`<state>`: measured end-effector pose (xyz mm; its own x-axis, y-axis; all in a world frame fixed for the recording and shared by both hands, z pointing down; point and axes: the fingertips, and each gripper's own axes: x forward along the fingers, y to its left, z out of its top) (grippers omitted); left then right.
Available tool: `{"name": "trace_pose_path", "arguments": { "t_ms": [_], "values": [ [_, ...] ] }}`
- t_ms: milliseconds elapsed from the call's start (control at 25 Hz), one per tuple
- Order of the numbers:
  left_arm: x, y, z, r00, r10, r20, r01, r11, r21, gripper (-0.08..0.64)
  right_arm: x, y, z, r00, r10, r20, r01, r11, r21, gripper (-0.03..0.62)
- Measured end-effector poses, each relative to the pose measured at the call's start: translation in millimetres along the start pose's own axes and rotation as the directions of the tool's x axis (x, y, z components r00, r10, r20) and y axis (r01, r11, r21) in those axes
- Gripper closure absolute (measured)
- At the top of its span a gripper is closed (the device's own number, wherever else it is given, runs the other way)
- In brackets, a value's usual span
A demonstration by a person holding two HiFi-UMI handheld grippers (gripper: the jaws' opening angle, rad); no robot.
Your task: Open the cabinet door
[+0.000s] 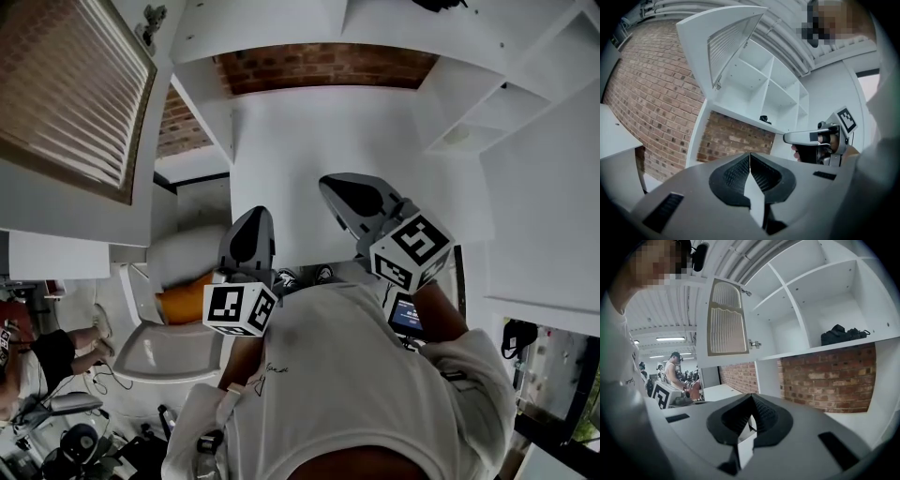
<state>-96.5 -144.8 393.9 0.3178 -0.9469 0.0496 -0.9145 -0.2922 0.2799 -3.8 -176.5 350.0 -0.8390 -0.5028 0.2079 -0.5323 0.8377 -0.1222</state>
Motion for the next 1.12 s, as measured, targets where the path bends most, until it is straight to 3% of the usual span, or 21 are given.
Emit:
{"name": "trace_pose_path", "arguments": {
  "t_ms": [760,960,1120],
  "values": [
    [17,10,-1,0.999,-0.029,-0.027,0.03,0.999,0.027,0.543,-9,-32,-38,0.992,-0.105,-0.071,0.109,0.993,0.053,0.569],
    [15,14,8,1.0,-0.019,0.009,0.019,0.999,0.043,0.543,-14,-37,-48,0.989,-0.122,-0.086,0.128,0.99,0.06,0.569],
    [23,7,-2,0.998,-0.05,-0.036,0.052,0.997,0.055,0.543,-21,-39,-51,0.989,-0.121,-0.079,0.124,0.992,0.034,0.569]
  ]
}}
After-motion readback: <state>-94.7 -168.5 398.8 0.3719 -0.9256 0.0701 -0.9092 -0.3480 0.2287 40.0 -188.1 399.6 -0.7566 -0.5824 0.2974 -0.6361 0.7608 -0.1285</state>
